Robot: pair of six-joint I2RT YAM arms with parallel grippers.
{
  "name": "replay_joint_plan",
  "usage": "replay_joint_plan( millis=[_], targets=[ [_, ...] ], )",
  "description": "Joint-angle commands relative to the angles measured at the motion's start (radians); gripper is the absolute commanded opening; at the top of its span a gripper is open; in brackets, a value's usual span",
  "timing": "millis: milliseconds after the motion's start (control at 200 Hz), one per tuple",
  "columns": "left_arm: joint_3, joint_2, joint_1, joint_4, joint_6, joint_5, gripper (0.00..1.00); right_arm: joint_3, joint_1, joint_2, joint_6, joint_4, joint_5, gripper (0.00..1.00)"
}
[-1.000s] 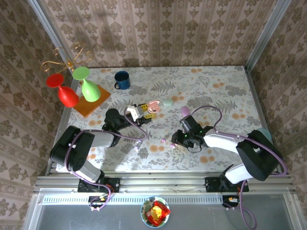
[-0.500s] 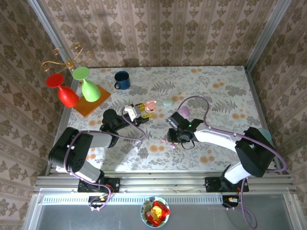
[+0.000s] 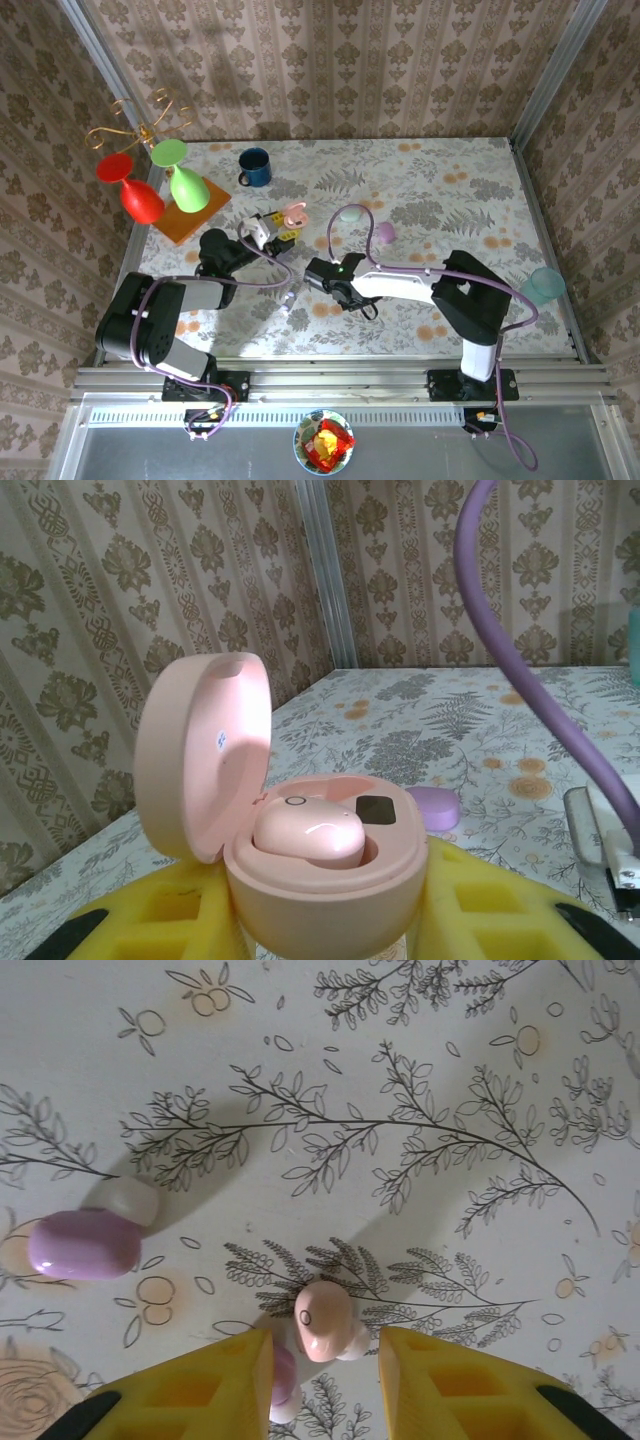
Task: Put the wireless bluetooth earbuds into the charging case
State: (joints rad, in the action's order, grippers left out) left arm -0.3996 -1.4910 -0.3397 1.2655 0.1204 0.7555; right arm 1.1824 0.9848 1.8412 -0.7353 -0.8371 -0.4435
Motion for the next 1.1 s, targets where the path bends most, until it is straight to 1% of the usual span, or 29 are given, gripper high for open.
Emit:
replay_joint_plan(
  millis=[0,425,680,810,990,1095],
  targets=[
    [-0.001,-0.001,0.002,0.029,-0.029,0.034,0.26,0.039,0.006,0.025,-0.006,-0.076,-0.076,0.35],
    [0.002,0.01,0.005,0.029,-0.022,0.024,0.26,0.074,0.006,0.081,0.021,-0.077,-0.052,0.33],
    [-0.001,0.008,0.005,0.029,-0.021,0.025,0.27,0.083,0.006,0.105,0.022,-0.1,-0.062,0.31],
    [0.0,0.008,0.005,0.029,-0.021,0.026,0.27,0.088,0.007,0.111,0.025,-0.111,-0.072,0.28],
    [0.002,0.01,0.005,0.029,-0.021,0.025,0.27,0.101,0.008,0.124,0.028,-0.131,-0.09,0.2],
    [0.002,0.008,0.004,0.029,-0.018,0.024,0.27,0.09,0.007,0.104,0.027,-0.114,-0.091,0.17]
  ],
)
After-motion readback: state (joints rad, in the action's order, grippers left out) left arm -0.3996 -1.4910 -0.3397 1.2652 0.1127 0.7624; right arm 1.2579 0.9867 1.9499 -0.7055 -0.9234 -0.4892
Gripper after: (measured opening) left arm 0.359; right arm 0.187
